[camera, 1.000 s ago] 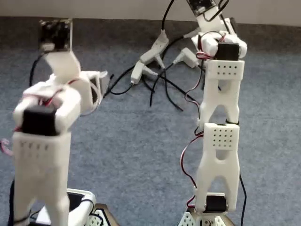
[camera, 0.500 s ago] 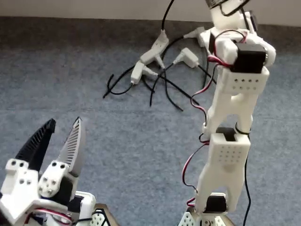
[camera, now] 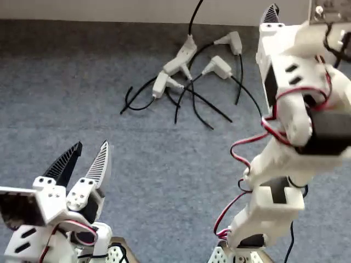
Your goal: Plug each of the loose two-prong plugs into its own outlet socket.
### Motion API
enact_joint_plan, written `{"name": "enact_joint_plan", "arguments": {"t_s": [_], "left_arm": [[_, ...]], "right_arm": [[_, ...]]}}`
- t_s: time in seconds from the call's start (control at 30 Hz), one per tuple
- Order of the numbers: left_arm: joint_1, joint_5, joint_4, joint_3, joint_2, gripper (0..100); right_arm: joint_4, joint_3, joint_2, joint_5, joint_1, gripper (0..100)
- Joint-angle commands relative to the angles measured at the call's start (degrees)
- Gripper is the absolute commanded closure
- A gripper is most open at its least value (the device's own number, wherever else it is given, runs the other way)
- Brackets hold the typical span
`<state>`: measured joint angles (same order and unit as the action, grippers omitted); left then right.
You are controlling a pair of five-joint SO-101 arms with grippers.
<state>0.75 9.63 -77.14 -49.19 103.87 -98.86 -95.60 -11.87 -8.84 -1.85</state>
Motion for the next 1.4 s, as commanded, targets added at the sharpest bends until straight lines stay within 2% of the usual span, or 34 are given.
{"name": "enact_joint_plan", "arguments": {"t_s": [0.0, 0.3, 0.53, 0.63, 0.73, 1.03, 1.17, 1.37], "left_arm": [[0.9, -0.6, -0.1, -4.9, 0.3, 81], [0.7, -0.5, -0.3, -21.1, 0.4, 81], [0.5, -0.7, -0.1, -32.1, 0.4, 81], [0.5, -0.8, -0.1, -35.4, 0.4, 81], [0.5, -0.8, 0.0, -37.1, 0.4, 81], [0.5, -0.8, 0.0, -37.5, 0.4, 81], [0.5, -0.8, 0.9, -39.1, 0.4, 81], [0.5, -0.8, 3.5, -41.3, 0.4, 81]], "right_arm": [[-2.4, -4.3, 7.3, 0.8, -0.1, 64.9], [-2.4, -4.2, 17.9, 0.8, -0.1, 64.9], [-2.5, -3.9, 26.9, 5.0, -0.1, 64.9], [-2.5, 2.1, 33.2, 5.3, -0.1, 64.9], [-2.5, 15.4, 43.0, 5.3, -0.2, 64.9], [1.6, 70.8, 73.5, 4.8, -0.5, 64.9], [5.1, 94.1, 81.5, 4.7, -0.5, 64.9], [15.8, 124.6, 89.1, 4.7, -0.3, 64.9]]}}
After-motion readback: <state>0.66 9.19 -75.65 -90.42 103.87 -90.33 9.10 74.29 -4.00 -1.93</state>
